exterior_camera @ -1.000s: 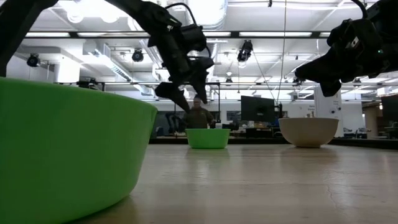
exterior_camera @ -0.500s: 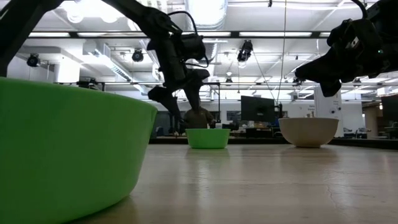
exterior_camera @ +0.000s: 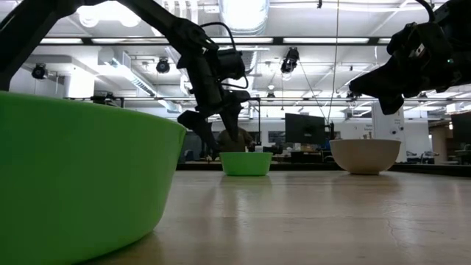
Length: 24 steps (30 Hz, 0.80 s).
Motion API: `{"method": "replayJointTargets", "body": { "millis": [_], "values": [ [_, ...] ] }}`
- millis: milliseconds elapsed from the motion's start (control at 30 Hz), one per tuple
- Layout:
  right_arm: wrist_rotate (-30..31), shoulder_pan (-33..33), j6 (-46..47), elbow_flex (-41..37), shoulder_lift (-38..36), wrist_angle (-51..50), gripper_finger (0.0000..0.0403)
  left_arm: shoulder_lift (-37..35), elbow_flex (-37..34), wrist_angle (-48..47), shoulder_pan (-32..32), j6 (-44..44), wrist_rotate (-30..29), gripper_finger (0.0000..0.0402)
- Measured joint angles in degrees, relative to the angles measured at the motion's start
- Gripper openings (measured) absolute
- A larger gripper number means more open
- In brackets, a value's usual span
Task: Nest bowls inside each other
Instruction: Stack the top right green bowl on top of the gray bowl
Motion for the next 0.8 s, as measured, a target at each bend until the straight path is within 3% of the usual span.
{"method": "replayJointTargets", "body": {
  "millis": [267,567,800],
  "values": [
    [0.0,0.0,0.0,0.0,0.0,0.0,0.0054,0.0,-2.0,0.5,0.4,-0.1,-0.5,0.0314],
    [0.0,0.0,0.0,0.0,0.0,0.0,0.0054,0.1,-6.5,8.0,1.3,-1.6,5.3,0.0314],
    [0.0,0.0,0.0,0.0,0.0,0.0,0.0054,0.1,-6.7,8.6,1.4,-2.7,5.2,0.0314]
  ]
}}
